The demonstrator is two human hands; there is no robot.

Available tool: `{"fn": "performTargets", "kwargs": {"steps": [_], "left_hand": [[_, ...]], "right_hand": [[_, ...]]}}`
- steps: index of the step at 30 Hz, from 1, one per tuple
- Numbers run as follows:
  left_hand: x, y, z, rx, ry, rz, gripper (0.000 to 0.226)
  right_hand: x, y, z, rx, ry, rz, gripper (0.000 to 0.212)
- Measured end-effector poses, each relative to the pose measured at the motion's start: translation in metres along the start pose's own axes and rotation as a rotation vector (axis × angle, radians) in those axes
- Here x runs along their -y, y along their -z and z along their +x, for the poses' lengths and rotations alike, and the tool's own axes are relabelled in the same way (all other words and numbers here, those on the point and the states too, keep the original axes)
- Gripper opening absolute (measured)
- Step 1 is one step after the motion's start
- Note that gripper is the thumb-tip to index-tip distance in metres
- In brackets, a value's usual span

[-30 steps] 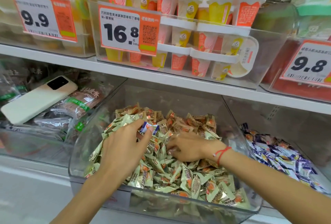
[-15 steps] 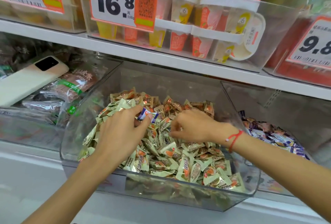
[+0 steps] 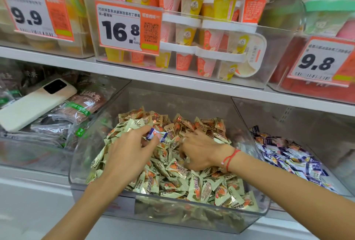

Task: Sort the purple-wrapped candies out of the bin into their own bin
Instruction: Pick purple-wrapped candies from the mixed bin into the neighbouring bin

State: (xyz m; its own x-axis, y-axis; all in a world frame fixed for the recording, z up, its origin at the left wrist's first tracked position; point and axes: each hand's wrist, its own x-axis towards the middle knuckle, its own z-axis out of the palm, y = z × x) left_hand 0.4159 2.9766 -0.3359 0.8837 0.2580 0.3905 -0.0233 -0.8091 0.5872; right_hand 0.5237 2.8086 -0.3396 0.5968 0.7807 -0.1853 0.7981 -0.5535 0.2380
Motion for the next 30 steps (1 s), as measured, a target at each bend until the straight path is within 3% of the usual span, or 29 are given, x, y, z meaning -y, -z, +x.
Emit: {"fn": "performTargets", "kwargs": {"steps": [4, 7, 12, 14, 17, 20, 27, 30], "left_hand": [[0.002, -0.001, 0.003, -0.009, -0.027, -0.125, 0.028], [-0.001, -0.001, 0.005, 0.02, -0.01, -0.275, 0.024], [-0.007, 0.0, 0.002, 0.15, 0.034, -0.373, 0.014], [-0.011, 0.003, 0.003, 0.169, 0.091, -0.455, 0.015], [-0.026, 0.003, 0.005, 0.175, 0.157, -0.643, 0.012], [-0.048, -0.008, 0.007, 0.187, 0.126, -0.68, 0.016], [-0.066, -0.024, 0.013, 0.257, -0.012, -0.761, 0.019], [-0.05, -0.034, 0.025, 0.422, -0.092, -0.564, 0.018]], "right_hand": [[-0.009, 0.026, -0.036, -0.195, -0.084, 0.314, 0.023], [-0.008, 0.034, -0.061, -0.235, -0.136, 0.578, 0.024], [0.006, 0.029, -0.089, -0.225, -0.163, 0.637, 0.029], [0.008, 0.03, -0.094, -0.307, -0.213, 0.706, 0.036], [0.011, 0.037, -0.093, -0.43, -0.338, 1.117, 0.03], [0.016, 0.045, -0.086, -0.357, -0.385, 1.568, 0.029], [0.009, 0.034, -0.094, -0.668, -0.431, 1.446, 0.013], [0.0, 0.032, -0.112, -0.753, -0.44, 1.485, 0.012]]}}
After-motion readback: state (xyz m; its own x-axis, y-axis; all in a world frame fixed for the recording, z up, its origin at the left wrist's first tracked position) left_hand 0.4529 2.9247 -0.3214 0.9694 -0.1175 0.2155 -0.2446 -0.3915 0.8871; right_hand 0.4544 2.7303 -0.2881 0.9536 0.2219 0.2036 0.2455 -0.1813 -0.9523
